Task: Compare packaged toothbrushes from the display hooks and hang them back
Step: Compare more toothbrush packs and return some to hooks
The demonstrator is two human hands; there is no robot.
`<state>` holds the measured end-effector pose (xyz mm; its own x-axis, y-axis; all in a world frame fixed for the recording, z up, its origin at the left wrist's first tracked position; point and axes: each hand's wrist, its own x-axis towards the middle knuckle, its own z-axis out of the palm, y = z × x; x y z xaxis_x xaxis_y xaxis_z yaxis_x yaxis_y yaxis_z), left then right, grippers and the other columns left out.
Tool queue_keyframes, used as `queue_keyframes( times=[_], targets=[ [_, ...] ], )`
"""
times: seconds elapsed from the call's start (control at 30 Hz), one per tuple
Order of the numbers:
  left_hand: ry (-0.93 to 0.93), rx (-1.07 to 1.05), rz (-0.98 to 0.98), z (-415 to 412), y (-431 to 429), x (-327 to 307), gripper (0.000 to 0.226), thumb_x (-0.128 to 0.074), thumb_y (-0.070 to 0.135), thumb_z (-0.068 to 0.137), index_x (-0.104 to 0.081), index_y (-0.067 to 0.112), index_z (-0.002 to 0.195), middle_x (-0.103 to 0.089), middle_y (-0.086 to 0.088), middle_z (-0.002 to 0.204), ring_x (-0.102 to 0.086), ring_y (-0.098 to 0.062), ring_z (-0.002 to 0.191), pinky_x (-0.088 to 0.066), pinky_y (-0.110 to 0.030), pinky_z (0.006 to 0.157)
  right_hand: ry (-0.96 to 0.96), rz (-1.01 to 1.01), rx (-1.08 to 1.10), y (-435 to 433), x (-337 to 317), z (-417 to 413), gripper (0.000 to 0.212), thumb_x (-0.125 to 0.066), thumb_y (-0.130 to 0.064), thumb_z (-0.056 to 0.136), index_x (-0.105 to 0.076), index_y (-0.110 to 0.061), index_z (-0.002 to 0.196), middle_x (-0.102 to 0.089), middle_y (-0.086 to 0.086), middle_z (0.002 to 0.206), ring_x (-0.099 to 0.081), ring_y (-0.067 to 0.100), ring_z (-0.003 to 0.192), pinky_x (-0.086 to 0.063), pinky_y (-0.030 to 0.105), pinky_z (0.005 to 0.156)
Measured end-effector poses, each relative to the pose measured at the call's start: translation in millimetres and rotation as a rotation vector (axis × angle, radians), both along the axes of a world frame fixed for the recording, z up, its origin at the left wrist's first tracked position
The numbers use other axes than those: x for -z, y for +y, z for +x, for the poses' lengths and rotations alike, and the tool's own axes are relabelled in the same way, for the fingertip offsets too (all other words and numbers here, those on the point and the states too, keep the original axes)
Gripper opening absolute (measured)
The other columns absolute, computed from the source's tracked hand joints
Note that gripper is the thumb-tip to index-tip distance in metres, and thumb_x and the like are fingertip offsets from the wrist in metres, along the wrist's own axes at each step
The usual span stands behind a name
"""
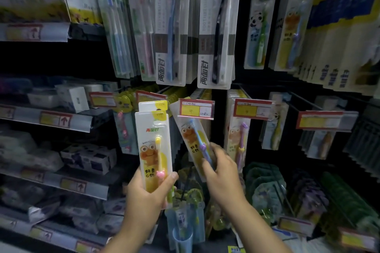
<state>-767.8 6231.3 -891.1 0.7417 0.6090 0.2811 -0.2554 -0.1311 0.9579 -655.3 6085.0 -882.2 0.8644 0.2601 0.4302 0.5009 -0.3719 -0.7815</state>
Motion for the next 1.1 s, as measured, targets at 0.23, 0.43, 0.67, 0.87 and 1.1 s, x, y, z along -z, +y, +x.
queue_keyframes(
  times=[0.23,0.43,0.67,0.87,1.1],
  targets=[
    [0.055,0.075,0.048,-5.6,0.3,8.9,0.03,-0.088,0.018,0.078,-0.07,0.017,0.102,-0.075,-0.017,0.085,-0.075,-0.037,0.078,-0.06,-0.037,0.055,0.019,0.022,0.003,7.8,-1.3,2.8,0.031,-0.057,-0.017,0.103,-0.055,-0.023,0.132,-0.061,0.0,0.114,-0.055,0.002,0.089,-0.044,0.003,0.069],
    [0.092,0.102,0.07,-10.4,0.4,9.9,0.036,-0.087,0.011,0.079,-0.069,0.022,0.109,-0.078,-0.002,0.083,-0.075,-0.019,0.073,-0.056,-0.024,0.053,0.107,0.037,0.049,8.9,7.5,4.3,0.014,-0.057,-0.014,0.102,-0.051,-0.024,0.11,-0.066,0.004,0.101,-0.062,0.007,0.08,-0.048,0.011,0.059],
    [0.175,0.2,0.096,-7.5,1.8,16.8,0.034,-0.087,0.01,0.079,-0.071,0.021,0.108,-0.076,0.004,0.074,-0.067,-0.006,0.059,-0.051,-0.023,0.054,0.181,-0.103,0.039,-1.8,7.0,4.3,0.031,-0.07,-0.029,0.096,-0.051,-0.021,0.119,-0.066,0.002,0.114,-0.067,0.02,0.101,-0.058,0.036,0.087],
    [0.272,0.366,0.085,3.8,-8.2,21.7,0.031,-0.093,0.028,0.069,-0.076,0.032,0.095,-0.078,-0.016,0.085,-0.066,-0.029,0.064,-0.053,-0.038,0.06,0.153,-0.072,0.023,-16.7,1.5,-3.0,0.023,-0.063,-0.034,0.1,-0.063,-0.023,0.12,-0.066,-0.005,0.119,-0.063,0.014,0.113,-0.052,0.03,0.095],
    [0.231,0.394,-0.096,21.4,-36.7,16.9,0.021,-0.089,0.013,0.079,-0.074,0.007,0.093,-0.069,-0.031,0.068,-0.062,-0.036,0.05,-0.043,-0.027,0.041,0.38,0.259,-0.284,-48.4,-13.1,-16.5,0.014,-0.061,-0.014,0.102,-0.073,-0.008,0.105,-0.072,0.025,0.091,-0.067,0.025,0.069,-0.056,0.033,0.061]
  ],
)
